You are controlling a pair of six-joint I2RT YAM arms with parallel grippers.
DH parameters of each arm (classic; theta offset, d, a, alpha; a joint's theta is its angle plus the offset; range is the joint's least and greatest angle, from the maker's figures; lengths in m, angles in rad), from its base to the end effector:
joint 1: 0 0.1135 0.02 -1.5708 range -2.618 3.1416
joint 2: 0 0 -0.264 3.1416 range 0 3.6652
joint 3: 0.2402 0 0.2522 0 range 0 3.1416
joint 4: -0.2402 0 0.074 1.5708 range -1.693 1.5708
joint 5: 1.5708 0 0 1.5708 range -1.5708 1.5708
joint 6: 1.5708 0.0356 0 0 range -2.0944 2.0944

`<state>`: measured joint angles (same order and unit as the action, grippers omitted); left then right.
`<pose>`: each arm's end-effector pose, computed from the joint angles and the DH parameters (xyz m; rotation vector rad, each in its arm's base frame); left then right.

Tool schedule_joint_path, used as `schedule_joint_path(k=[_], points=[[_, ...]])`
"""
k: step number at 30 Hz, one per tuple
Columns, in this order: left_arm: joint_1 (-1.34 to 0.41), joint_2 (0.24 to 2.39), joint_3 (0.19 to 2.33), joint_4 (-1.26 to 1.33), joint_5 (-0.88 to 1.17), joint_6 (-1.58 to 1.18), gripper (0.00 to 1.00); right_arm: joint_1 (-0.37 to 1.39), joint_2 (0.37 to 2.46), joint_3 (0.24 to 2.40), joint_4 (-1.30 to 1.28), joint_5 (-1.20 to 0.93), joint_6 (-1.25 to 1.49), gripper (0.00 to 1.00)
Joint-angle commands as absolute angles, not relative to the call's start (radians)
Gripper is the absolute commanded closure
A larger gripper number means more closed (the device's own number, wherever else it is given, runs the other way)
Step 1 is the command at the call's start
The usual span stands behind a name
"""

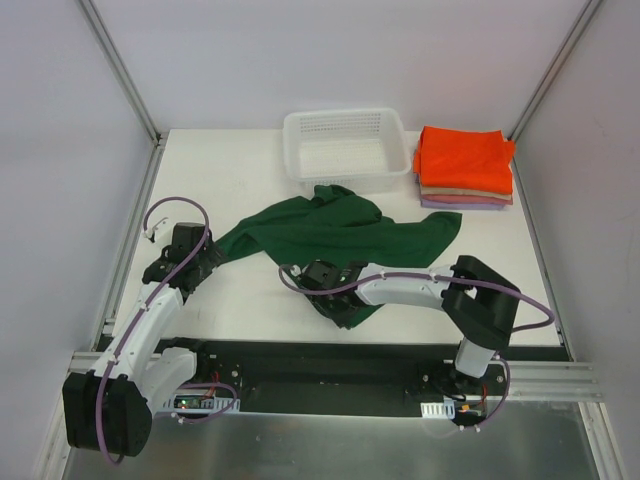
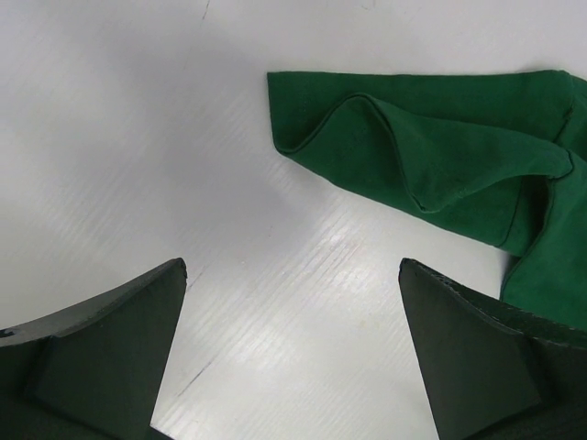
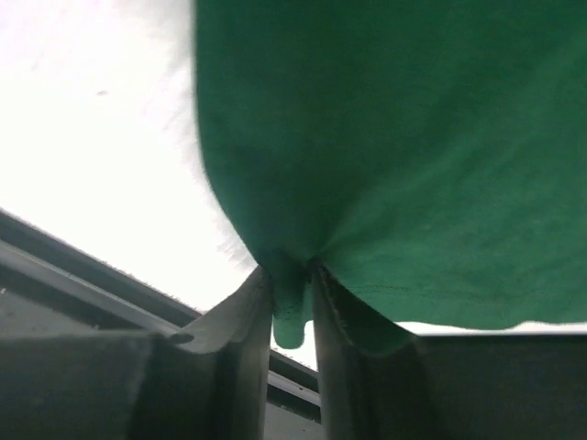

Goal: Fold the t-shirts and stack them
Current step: Flatten out the tshirt

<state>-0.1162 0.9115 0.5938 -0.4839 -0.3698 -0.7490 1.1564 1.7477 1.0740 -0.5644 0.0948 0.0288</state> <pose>0.1845 -0.0086 0.2256 -0.8804 2.1301 0.0003 0.1364 0.3017 0.1640 -1.4824 2.3865 0.1529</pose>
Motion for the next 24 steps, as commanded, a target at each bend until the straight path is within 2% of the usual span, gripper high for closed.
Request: schedule_joint_path(k=[1, 4, 8, 16, 19, 24], points=[[-0.109, 0.891, 0.586, -0.495, -0.41, -0.762, 0.01, 1.144, 1.779, 1.065, -0.647, 0.287, 0.144, 0.82], [-0.109, 0.884, 0.583, -0.495, -0.399, -0.762, 0.01, 1.108, 1.711, 1.048, -0.646, 0.36, 0.184, 1.0], [-0.109, 0.89, 0.584, -0.494, -0.351, -0.746, 0.01, 1.033, 1.502, 1.043, -0.637, 0.452, 0.166, 1.0], [-0.11, 0.923, 0.571, -0.473, -0.235, -0.727, 0.01, 0.671, 1.044, 0.982, -0.748, 0.644, 0.167, 1.0], [-0.11, 0.949, 0.555, -0.45, -0.175, -0.729, 0.01, 0.554, 0.97, 0.93, -0.752, 0.565, 0.15, 1.0], [-0.126, 0.994, 0.508, -0.394, -0.016, -0.729, 0.01, 0.526, 1.017, 0.864, -0.723, 0.459, 0.141, 1.0]])
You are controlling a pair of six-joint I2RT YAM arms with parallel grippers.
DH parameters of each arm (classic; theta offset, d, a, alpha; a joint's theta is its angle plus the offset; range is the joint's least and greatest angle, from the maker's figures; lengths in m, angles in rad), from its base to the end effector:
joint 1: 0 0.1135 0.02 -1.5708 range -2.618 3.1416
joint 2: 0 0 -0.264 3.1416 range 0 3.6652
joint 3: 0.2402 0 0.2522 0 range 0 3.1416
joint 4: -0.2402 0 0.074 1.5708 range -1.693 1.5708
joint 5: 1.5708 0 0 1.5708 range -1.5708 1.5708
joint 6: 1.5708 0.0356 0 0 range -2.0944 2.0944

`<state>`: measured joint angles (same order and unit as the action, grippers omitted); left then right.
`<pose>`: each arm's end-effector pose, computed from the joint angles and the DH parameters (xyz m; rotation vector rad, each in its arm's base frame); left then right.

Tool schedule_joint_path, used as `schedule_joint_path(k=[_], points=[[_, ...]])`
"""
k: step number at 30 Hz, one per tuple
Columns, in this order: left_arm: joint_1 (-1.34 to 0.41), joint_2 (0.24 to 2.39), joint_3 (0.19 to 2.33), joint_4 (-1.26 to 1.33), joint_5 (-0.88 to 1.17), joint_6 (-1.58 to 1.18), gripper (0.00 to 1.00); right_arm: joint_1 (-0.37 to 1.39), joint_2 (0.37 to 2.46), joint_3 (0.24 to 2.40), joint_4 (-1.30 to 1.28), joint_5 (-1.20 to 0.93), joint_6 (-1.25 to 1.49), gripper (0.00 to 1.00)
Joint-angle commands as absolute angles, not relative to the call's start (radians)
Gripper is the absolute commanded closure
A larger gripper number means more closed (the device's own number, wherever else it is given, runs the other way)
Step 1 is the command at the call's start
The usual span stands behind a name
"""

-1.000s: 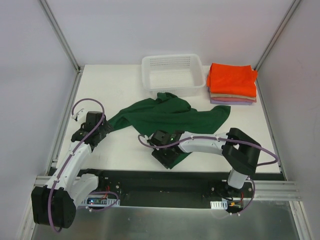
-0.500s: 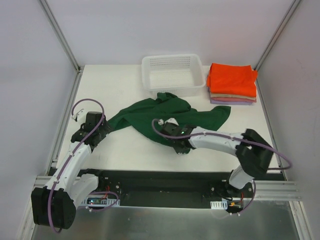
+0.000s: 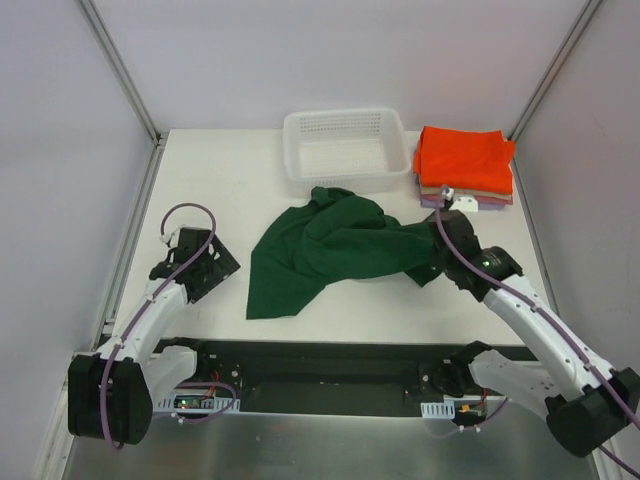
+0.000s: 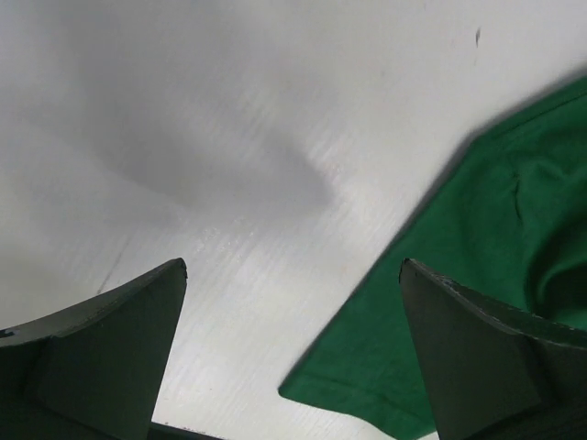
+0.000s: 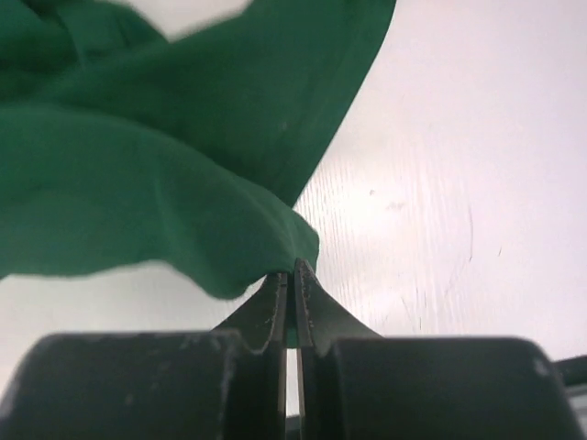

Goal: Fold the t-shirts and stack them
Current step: Flatten out the tshirt

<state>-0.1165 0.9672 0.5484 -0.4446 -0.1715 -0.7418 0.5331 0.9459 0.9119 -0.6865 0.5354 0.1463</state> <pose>0.1886 -0.0160 0.2031 -0.8188 2.2831 -0.1830 0.1738 0.0814 0.3102 -0.1524 2.1783 -0.2335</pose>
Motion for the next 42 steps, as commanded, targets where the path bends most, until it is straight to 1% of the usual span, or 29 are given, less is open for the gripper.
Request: schedule_joint_path(k=[1, 3, 5, 8, 10, 12, 16, 18, 22, 26, 30, 32, 35, 37, 38, 39, 40, 41, 42], points=[[-0.13, 0.999, 0.499, -0.385, 0.038, -0.735, 0.01, 0.526, 1.034, 0.859, -0.724, 0.465, 0.144, 1.0], [-0.172, 1.008, 0.474, -0.358, 0.121, -0.739, 0.01, 0.523, 1.06, 0.853, -0.724, 0.477, 0.152, 1.0], [-0.259, 1.011, 0.456, -0.353, 0.115, -0.762, 0.01, 0.52, 1.075, 0.854, -0.721, 0.472, 0.149, 1.0], [-0.394, 1.019, 0.442, -0.359, 0.057, -0.802, 0.01, 0.517, 1.072, 0.853, -0.715, 0.471, 0.137, 1.0], [-0.429, 1.044, 0.437, -0.373, 0.041, -0.825, 0.01, 0.517, 1.065, 0.851, -0.713, 0.471, 0.132, 1.0], [-0.465, 1.075, 0.445, -0.402, 0.02, -0.842, 0.05, 0.517, 1.057, 0.844, -0.713, 0.466, 0.126, 1.0], [-0.541, 1.135, 0.512, -0.57, -0.102, -0.89, 0.07, 0.511, 1.046, 0.831, -0.71, 0.463, 0.126, 1.0], [-0.572, 1.144, 0.554, -0.671, -0.155, -0.919, 0.07, 0.509, 1.048, 0.828, -0.709, 0.462, 0.124, 1.0], [-0.612, 1.128, 0.577, -0.796, -0.222, -0.966, 0.06, 0.508, 1.055, 0.825, -0.706, 0.459, 0.12, 1.0], [-0.627, 1.109, 0.565, -0.772, -0.176, -0.974, 0.08, 0.506, 1.063, 0.816, -0.693, 0.454, 0.117, 1.0], [-0.638, 1.137, 0.566, -0.697, -0.155, -0.963, 0.12, 0.503, 1.069, 0.811, -0.684, 0.445, 0.11, 1.0], [-0.638, 1.164, 0.566, -0.646, -0.124, -0.951, 0.17, 0.503, 1.071, 0.811, -0.683, 0.443, 0.109, 1.0], [-0.64, 1.221, 0.577, -0.606, -0.113, -0.945, 0.27, 0.503, 1.068, 0.807, -0.68, 0.439, 0.106, 1.0], [-0.641, 1.255, 0.589, -0.592, -0.112, -0.934, 0.38, 0.502, 1.066, 0.804, -0.68, 0.439, 0.104, 1.0], [-0.641, 1.267, 0.594, -0.589, -0.112, -0.931, 0.46, 0.502, 1.065, 0.802, -0.678, 0.439, 0.104, 1.0], [-0.641, 1.279, 0.598, -0.591, -0.107, -0.927, 0.58, 0.502, 1.065, 0.802, -0.678, 0.439, 0.104, 1.0], [-0.643, 1.287, 0.598, -0.588, -0.1, -0.928, 0.81, 0.5, 1.065, 0.802, -0.678, 0.439, 0.104, 1.0], [-0.643, 1.29, 0.592, -0.584, -0.104, -0.933, 0.94, 0.499, 1.065, 0.801, -0.678, 0.44, 0.104, 1.0], [-0.643, 1.29, 0.583, -0.583, -0.118, -0.937, 1.0, 0.499, 1.065, 0.801, -0.678, 0.44, 0.104, 1.0]])
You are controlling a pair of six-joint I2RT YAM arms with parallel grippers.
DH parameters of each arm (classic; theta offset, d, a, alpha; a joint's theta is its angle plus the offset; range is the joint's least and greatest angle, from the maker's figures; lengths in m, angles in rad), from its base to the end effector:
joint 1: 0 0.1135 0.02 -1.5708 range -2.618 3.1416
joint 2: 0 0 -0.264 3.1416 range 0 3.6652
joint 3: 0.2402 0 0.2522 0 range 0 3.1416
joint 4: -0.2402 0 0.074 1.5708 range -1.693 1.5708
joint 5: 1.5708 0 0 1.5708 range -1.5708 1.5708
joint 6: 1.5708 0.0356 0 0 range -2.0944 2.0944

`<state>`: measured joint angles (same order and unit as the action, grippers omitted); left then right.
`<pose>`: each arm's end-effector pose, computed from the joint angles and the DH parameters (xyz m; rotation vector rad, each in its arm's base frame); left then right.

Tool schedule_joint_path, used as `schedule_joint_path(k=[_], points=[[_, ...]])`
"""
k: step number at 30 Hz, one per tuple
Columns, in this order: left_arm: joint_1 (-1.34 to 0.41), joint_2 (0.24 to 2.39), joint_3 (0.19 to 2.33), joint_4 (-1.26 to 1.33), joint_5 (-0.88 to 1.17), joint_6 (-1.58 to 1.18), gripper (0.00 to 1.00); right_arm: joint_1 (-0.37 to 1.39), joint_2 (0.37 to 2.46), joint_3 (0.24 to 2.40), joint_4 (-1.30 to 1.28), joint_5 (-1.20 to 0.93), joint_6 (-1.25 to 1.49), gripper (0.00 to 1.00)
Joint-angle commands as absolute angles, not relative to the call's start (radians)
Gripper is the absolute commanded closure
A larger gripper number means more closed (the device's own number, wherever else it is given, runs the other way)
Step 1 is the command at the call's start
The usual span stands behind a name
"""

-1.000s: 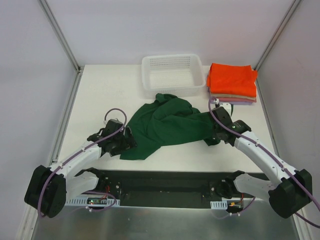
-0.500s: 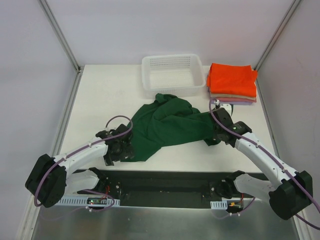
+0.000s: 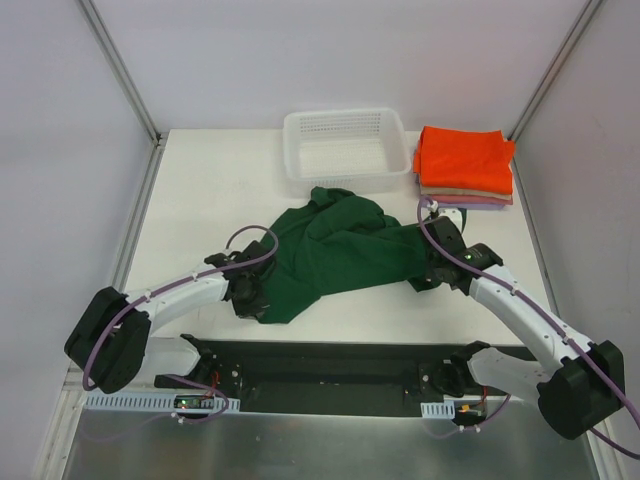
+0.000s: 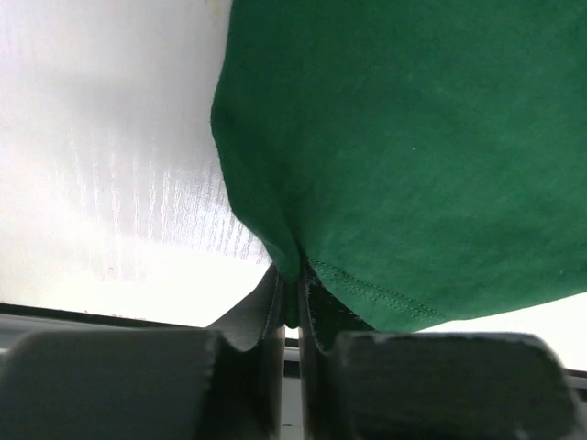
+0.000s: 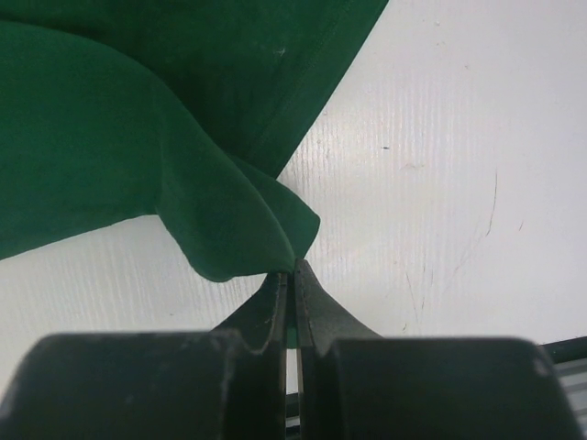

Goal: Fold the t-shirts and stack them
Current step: Flatten out the tshirt

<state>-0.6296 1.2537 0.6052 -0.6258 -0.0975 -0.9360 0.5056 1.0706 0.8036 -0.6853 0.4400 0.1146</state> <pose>0.1646 -0.1156 0.1595 -0.4564 2.8197 -0.2021 0.1885 0.0870 0.2519 -0.2995 2.3998 -0.2785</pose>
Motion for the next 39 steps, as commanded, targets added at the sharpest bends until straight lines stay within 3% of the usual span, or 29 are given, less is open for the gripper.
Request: schedule_joint_path(k=[1, 7, 12, 21, 31, 39], points=[[-0.643, 1.293, 0.578, -0.583, -0.136, -0.94, 1.0, 0.497, 1.065, 0.801, -0.675, 0.442, 0.101, 1.0], [-0.643, 1.263, 0.629, -0.578, -0.178, -0.891, 1.0, 0.495, 1.06, 0.808, -0.675, 0.446, 0.095, 1.0], [-0.643, 1.103, 0.759, -0.58, -0.291, -0.789, 1.0, 0.491, 1.014, 0.894, -0.712, 0.486, 0.097, 1.0], [-0.643, 0.908, 1.197, -0.531, -0.58, -0.566, 1.0, 0.488, 0.887, 1.224, -0.735, 0.595, -0.038, 1.0], [-0.643, 0.942, 1.803, -0.431, -0.462, -0.158, 1.0, 0.488, 0.857, 1.692, -0.824, 0.402, -0.172, 1.0], [-0.643, 0.977, 2.141, -0.433, -0.275, -0.052, 1.0, 0.488, 0.868, 2.012, -0.926, 0.072, -0.19, 1.0]])
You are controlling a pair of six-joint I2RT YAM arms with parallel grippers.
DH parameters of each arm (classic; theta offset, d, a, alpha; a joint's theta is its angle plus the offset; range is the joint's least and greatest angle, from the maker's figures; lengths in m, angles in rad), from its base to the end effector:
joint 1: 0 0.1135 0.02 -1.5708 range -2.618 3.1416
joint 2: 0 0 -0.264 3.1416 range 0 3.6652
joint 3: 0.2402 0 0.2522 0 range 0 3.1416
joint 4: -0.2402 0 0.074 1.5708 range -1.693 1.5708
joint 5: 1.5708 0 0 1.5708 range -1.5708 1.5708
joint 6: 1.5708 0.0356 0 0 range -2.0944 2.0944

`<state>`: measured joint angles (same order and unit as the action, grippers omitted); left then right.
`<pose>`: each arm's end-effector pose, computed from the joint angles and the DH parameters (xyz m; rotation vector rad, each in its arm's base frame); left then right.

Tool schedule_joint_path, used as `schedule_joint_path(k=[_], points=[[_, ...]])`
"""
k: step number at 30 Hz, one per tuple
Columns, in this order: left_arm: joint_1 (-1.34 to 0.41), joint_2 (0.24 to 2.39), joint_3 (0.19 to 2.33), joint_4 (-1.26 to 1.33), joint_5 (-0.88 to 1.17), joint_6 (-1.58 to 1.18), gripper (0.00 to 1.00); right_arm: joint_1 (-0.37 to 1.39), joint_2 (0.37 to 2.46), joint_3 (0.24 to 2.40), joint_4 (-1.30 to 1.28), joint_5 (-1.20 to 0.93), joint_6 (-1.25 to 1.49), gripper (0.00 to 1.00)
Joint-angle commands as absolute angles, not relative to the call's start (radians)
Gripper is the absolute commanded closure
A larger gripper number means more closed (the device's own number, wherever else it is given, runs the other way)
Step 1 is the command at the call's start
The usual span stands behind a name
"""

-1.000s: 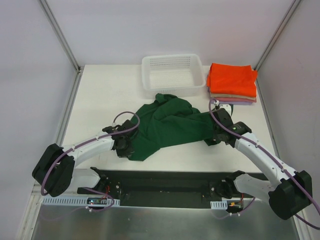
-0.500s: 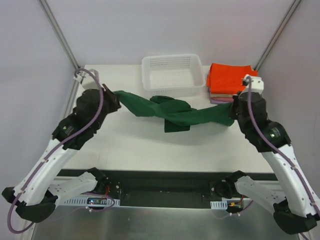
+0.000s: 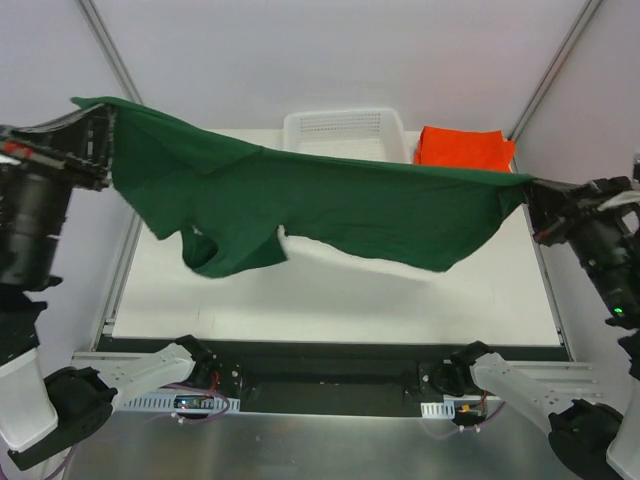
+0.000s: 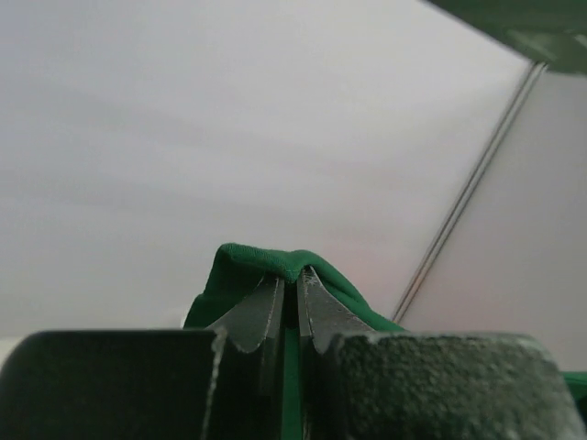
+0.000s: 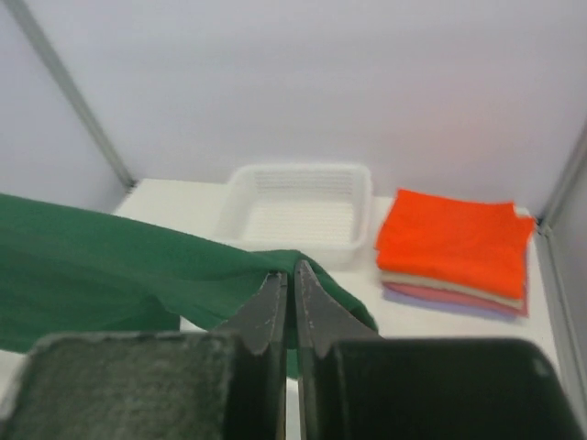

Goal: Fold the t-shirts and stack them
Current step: Flatten out the tshirt, then fold the flattened tshirt in 1/3 of the way

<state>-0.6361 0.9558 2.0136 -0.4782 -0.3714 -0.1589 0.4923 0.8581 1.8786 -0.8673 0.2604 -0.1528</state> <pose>0.0280 -0.0046 0.6307 -0.1004 1.0445 -0.5381 0.0321 0.0068 0.5700 -0.2422 1.4027 0.0956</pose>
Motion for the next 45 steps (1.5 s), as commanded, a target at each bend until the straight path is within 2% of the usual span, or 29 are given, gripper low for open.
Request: schedule_joint_path(k=[1, 4, 7, 12, 15, 17, 20, 26, 33, 40, 45], points=[[-0.641, 0.989, 2.172, -0.434, -0.252, -0.049, 1.0, 0.486, 0.88, 2.046, -0.934, 0.061, -0.187, 1.0], [-0.641, 1.04, 2.259, -0.433, -0.203, -0.031, 1.0, 0.486, 0.913, 2.109, -0.943, 0.099, -0.192, 1.0], [-0.643, 1.123, 2.351, -0.425, -0.261, 0.018, 1.0, 0.488, 0.955, 2.138, -0.94, 0.216, -0.216, 1.0], [-0.641, 1.281, 2.346, -0.312, -0.541, 0.181, 1.0, 0.488, 1.11, 2.132, -0.936, 0.47, -0.29, 1.0], [-0.594, 1.399, 2.28, -0.252, -0.663, 0.259, 1.0, 0.456, 1.205, 2.044, -0.881, 0.595, -0.319, 1.0], [-0.488, 1.445, 2.176, -0.256, -0.606, 0.194, 1.0, 0.384, 1.253, 1.94, -0.829, 0.537, -0.313, 1.0], [-0.327, 1.477, 1.929, -0.239, -0.375, 0.062, 1.0, 0.279, 1.328, 1.775, -0.715, 0.398, -0.293, 1.0], [-0.256, 1.615, 1.562, -0.074, -0.154, 0.017, 1.0, 0.18, 1.515, 1.451, -0.47, 0.184, -0.296, 1.0], [-0.232, 1.756, 1.471, -0.051, -0.104, -0.123, 1.0, 0.167, 1.778, 1.479, -0.436, 0.213, -0.33, 1.0], [-0.232, 1.717, 1.352, -0.037, -0.045, -0.205, 1.0, 0.167, 1.779, 1.431, -0.402, 0.201, -0.385, 0.99], [-0.233, 1.59, 1.189, -0.049, 0.027, -0.351, 1.0, 0.167, 1.763, 1.413, -0.406, 0.195, -0.442, 0.99]])
